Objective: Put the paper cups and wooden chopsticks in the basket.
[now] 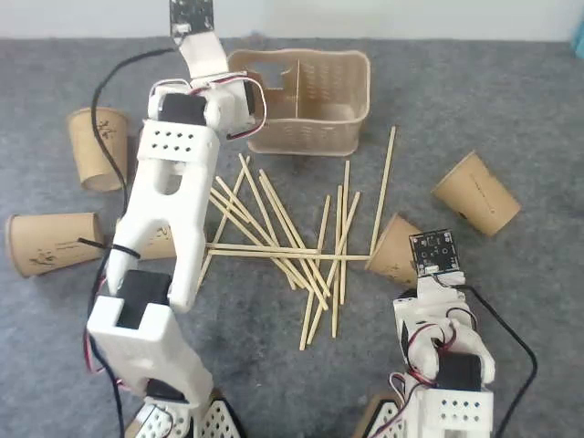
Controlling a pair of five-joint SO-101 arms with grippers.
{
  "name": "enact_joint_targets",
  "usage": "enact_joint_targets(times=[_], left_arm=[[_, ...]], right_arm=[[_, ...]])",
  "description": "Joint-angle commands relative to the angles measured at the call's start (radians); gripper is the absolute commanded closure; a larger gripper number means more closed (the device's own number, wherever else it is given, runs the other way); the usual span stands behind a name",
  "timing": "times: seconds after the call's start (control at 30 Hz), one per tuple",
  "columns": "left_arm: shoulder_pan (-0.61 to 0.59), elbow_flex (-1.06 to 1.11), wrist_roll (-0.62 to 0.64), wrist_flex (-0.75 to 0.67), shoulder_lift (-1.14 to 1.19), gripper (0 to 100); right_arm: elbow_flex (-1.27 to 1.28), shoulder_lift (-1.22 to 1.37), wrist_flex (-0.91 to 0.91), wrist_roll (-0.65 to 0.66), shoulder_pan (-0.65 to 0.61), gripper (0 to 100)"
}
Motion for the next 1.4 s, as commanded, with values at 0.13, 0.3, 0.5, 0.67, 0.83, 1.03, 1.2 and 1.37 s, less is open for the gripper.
enact_joint_targets(times=[0.13, 0.3, 0.5, 0.67, 0.83, 1.03, 1.2, 1.37], left_arm=[[-0.005, -0.148, -0.071, 0.055, -0.084, 98], [-0.005, -0.148, -0.066, -0.006, -0.084, 86], [0.003, -0.148, -0.066, -0.005, -0.095, 76], [0.026, -0.189, -0.066, 0.064, -0.138, 76], [0.123, -0.205, -0.066, 0.095, -0.264, 76], [0.204, -0.203, -0.064, 0.021, -0.276, 76], [0.192, -0.277, -0.064, 0.003, -0.052, 76], [0.144, -0.449, 0.012, 0.003, 0.169, 76]], right_arm=[[0.014, -0.018, -0.021, 0.014, 0.001, 99.1], [0.014, -0.018, -0.022, 0.014, 0.001, 99.1], [0.015, -0.018, -0.044, 0.014, 0.001, 99.1], [0.015, -0.018, -0.047, 0.014, 0.001, 99.1], [0.015, -0.018, -0.047, 0.014, 0.001, 99.1], [0.015, -0.018, -0.042, 0.014, 0.001, 99.1], [0.015, -0.018, -0.041, 0.014, 0.001, 99.1], [0.015, -0.018, -0.041, 0.014, 0.001, 99.1]])
